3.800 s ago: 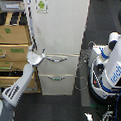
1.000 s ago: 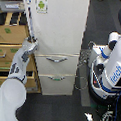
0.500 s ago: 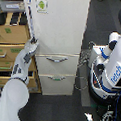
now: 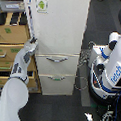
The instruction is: Opening the fridge
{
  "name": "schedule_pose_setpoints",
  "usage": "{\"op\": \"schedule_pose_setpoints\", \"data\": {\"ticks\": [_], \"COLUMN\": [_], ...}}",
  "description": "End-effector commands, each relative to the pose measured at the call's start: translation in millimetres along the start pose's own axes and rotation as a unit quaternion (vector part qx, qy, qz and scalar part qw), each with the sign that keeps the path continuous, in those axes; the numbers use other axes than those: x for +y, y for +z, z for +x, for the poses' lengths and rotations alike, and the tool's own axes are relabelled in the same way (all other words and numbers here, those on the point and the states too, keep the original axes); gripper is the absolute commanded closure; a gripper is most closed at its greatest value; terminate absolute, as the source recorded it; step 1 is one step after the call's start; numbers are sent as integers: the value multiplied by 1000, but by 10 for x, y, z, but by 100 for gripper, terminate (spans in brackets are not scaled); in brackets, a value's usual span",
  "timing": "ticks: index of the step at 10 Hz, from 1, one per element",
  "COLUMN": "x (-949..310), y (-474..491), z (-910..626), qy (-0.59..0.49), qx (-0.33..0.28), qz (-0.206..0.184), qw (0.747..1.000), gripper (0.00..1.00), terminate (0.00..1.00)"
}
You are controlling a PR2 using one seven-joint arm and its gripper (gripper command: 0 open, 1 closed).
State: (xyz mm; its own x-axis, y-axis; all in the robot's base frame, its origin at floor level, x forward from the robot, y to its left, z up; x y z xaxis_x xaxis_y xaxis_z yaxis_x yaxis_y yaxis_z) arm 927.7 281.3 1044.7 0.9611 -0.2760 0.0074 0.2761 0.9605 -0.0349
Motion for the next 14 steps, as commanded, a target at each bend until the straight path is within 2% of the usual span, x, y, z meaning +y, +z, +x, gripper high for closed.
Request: {"op": "schedule_pose_setpoints", "data": {"ticks": [1, 3, 4, 5, 7, 9, 10, 11, 12, 14], "x": [-197, -573, -660, -682, -1204, -2218, -2466, -2340, -1973, -1312], "y": [205, 1456, 2553, 2790, 3926, 4705, 4674, 4591, 4373, 3895], "z": [-359, -1803, -3305, -3708, -6472, -9791, -10566, -10692, -10349, -9581], "qy": [-50, -135, -194, -212, -305, -367, -395, -389, -397, -405], "qx": [-69, -169, -251, -270, -383, -499, -512, -501, -463, -416], "qz": [-3, -18, -40, -41, 12, 34, 40, 38, 17, -20], "qw": [996, 976, 947, 938, 872, 784, 762, 772, 792, 814], "gripper": [100, 100, 100, 100, 100, 100, 100, 100, 0, 0], "terminate": [0, 0, 0, 0, 0, 0, 0, 0, 0, 0]}}
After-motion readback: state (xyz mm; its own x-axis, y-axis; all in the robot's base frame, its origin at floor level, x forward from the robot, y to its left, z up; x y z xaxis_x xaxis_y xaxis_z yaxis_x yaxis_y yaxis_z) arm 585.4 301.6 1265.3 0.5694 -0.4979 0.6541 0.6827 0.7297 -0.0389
